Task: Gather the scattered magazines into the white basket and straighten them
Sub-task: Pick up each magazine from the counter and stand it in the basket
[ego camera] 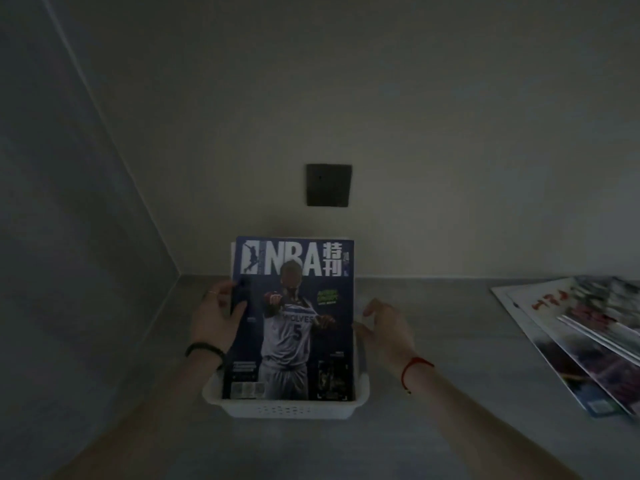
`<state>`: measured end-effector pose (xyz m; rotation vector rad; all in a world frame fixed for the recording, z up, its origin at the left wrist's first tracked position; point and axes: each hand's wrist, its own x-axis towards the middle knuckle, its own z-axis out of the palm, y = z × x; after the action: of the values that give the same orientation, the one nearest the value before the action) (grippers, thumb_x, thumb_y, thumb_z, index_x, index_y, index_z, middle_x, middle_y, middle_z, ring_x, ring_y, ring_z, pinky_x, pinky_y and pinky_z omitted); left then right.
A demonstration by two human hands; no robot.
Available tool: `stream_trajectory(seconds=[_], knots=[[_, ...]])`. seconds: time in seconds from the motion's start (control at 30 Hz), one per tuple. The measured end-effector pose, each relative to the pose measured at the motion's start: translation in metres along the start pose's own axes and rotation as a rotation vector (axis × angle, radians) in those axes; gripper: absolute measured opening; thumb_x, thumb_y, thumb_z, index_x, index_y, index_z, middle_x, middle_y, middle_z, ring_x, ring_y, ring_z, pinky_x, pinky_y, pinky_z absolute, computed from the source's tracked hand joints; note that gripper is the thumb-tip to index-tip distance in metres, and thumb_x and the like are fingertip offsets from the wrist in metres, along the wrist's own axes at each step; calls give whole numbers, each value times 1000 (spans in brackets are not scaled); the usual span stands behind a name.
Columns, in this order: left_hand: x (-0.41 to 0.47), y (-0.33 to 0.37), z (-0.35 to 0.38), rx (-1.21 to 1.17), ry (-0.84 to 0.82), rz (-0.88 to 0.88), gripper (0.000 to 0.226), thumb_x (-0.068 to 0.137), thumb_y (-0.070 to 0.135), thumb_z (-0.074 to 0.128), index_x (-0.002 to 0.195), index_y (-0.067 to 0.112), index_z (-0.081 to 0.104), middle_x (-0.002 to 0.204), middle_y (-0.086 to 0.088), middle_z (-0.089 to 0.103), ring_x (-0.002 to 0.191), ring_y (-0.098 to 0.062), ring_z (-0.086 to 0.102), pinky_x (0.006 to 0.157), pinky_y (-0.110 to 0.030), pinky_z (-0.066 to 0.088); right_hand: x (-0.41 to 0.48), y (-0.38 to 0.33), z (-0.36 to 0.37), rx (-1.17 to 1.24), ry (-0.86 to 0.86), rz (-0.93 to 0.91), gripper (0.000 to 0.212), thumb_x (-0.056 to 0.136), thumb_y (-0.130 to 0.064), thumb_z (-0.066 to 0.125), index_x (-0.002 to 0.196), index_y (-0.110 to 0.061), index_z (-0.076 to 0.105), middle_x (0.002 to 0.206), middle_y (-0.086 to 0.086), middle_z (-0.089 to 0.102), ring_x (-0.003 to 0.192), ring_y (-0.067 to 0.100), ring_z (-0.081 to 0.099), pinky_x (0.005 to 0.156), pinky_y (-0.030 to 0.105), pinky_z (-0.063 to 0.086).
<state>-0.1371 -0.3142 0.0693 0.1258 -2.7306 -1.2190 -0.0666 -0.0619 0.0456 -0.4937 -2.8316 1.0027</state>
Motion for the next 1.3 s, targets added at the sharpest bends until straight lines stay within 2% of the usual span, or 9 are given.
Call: stream_trajectory(seconds=[0.1,0.2,0.3,0.47,0.57,0.77,1.03,1.17,1.3], knots=[[-11,26,16,-84,-5,175,30,84,11,61,113,7,54,92,-15,62,80,-28,57,79,-38,51,0,23,-25,64,76,7,21,82,-23,63,99,-14,56,77,-8,43,77,19,52,64,21,33],[-27,62,46,-174,-72,295,24,83,9,62,106,6,57,72,-1,56,67,-21,56,72,-20,50,-2,60,-60,62,133,-4,21,80,-16,66,99,-11,59,75,0,46,71,16,46,62,21,30],[-48,103,92,-341,-199,292,20,81,2,61,100,4,56,68,-5,50,69,-34,53,79,-36,49,-11,109,-101,46,166,38,23,80,-13,66,102,-11,61,79,3,49,71,17,48,65,22,33],[-99,161,182,-291,-317,395,24,81,13,62,100,24,54,77,16,53,66,-1,51,64,-14,41,-43,209,-174,35,155,133,25,83,-17,64,107,-11,56,89,2,55,82,16,56,70,18,41],[-134,193,235,-359,-416,316,24,81,3,60,100,18,58,76,12,54,65,-6,49,62,-19,41,-57,270,-215,5,164,191,23,83,-17,65,104,-10,59,91,4,64,80,16,62,69,15,46],[-204,249,317,-377,-578,285,22,82,12,62,98,25,56,80,9,59,73,-12,56,68,-21,45,-70,382,-278,-22,124,350,45,88,-22,60,130,-13,46,133,5,51,122,22,49,96,30,41],[-270,287,379,-433,-687,153,17,85,13,59,91,30,58,84,8,63,76,-6,62,57,-12,48,-60,496,-327,-318,90,404,58,88,-13,54,141,-13,30,146,8,37,133,24,37,104,34,39],[-284,293,401,-448,-731,63,14,86,13,58,94,24,58,88,4,63,85,-15,63,69,-17,49,-56,531,-339,-566,30,454,72,85,-4,51,145,-23,17,154,5,20,140,21,24,109,35,31],[-291,296,412,-474,-775,1,18,87,14,57,103,21,55,90,5,63,84,-5,61,61,-6,48,-52,556,-339,-684,25,366,64,88,-4,45,145,-22,19,149,0,33,135,16,35,106,29,33]])
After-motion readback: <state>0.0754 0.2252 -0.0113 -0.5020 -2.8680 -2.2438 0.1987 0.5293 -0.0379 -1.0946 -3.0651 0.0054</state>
